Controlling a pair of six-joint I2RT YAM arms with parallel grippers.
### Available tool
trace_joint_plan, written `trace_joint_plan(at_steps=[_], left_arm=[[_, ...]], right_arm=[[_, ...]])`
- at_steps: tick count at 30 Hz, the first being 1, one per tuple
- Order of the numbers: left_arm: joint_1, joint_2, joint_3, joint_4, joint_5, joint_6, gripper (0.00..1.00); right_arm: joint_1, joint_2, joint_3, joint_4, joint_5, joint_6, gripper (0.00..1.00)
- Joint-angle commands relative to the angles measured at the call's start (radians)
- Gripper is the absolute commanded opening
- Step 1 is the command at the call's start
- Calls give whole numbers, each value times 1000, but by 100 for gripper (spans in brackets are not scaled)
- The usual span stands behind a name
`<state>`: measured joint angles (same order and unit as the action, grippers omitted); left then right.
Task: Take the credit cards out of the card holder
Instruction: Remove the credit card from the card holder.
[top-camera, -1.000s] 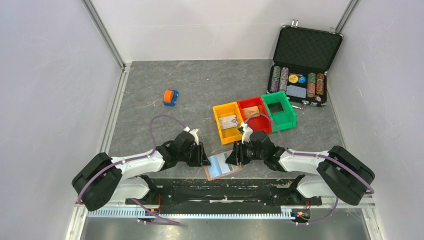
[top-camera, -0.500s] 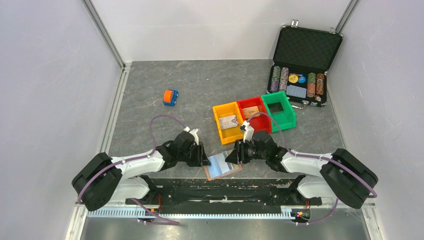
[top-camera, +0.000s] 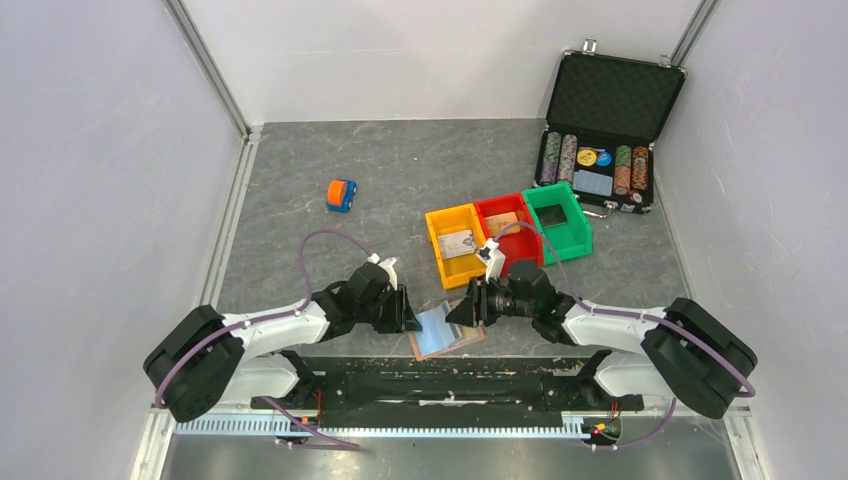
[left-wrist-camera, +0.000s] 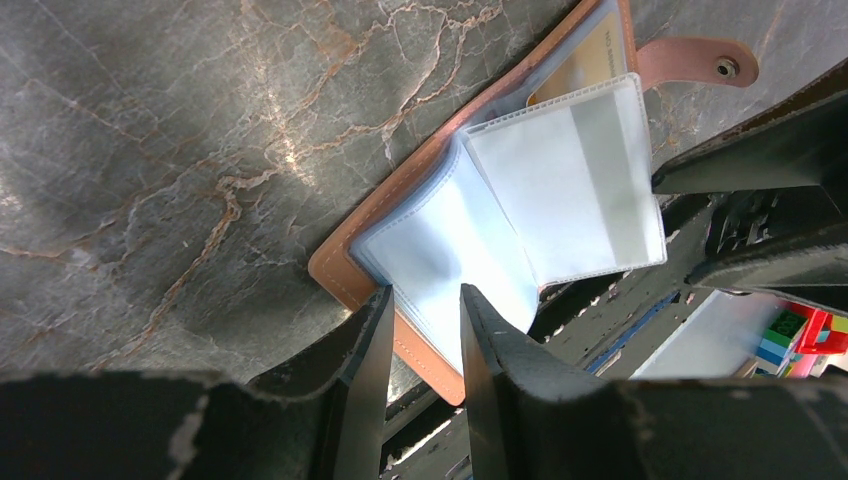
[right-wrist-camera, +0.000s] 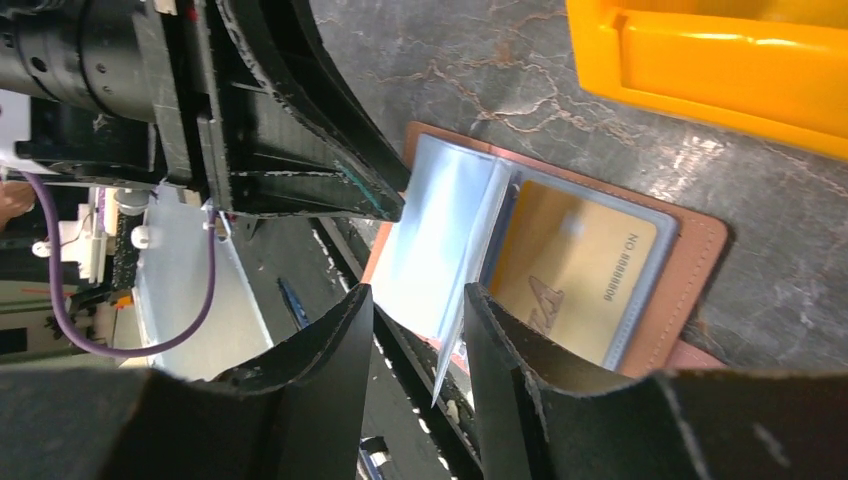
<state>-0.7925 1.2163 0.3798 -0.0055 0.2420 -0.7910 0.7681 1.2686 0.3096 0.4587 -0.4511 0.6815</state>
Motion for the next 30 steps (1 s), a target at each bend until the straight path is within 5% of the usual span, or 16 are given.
trace_joint_plan(at_steps=[1,30], left_arm=[[-4,0,-10,-12,-38,26,38],[2,-137,37,-193,-151,-12,42]], right_arm=[[6,5,-1,90,-55,36,41],[105,137,93,171,-45,94,42]])
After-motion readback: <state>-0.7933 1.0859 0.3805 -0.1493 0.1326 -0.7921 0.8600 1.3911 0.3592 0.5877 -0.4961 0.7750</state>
